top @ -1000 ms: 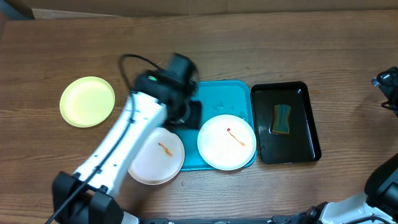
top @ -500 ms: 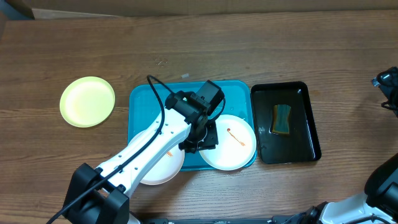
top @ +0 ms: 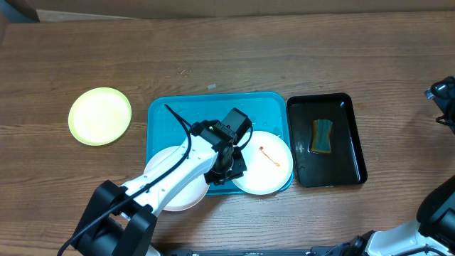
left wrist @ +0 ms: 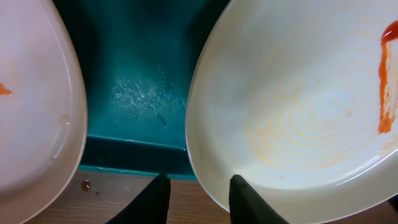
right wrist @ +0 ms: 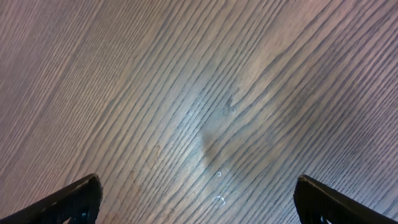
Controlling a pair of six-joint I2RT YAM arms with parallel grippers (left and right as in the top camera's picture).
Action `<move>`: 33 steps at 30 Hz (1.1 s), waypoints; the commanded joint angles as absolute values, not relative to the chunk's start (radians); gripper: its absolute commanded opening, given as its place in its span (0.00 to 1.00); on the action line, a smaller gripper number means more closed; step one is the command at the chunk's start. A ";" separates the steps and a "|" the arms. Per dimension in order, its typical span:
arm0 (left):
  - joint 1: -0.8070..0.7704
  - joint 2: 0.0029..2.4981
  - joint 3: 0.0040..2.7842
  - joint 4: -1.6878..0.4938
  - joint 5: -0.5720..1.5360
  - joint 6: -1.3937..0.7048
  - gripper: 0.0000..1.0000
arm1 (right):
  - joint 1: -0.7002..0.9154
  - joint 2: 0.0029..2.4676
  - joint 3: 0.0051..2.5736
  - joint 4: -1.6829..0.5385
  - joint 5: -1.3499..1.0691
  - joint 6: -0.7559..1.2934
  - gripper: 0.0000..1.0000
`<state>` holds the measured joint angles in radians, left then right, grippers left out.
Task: Clean dirty plates on tray and stack at the side
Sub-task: 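Move the left gripper to grip the rim of the right white plate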
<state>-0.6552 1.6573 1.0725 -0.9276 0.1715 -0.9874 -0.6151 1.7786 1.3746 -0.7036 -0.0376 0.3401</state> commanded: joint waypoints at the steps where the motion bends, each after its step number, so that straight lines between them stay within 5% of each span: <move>1: -0.674 1.665 1.037 -0.899 0.184 -1.019 0.35 | -0.617 1.781 1.395 -0.701 -0.039 0.344 1.00; 25: -0.694 1.665 0.951 -0.788 0.185 -1.063 0.25 | -0.617 1.781 1.395 -0.701 -0.039 0.344 1.00; 33: -0.691 1.664 0.952 -0.754 0.184 -1.061 0.04 | -0.617 1.781 1.395 -0.701 -0.039 0.344 1.00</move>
<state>-0.6872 1.6573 0.9592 -0.7723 0.1818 -1.0557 -0.6151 1.7786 1.3746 -0.7044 -0.0380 0.3401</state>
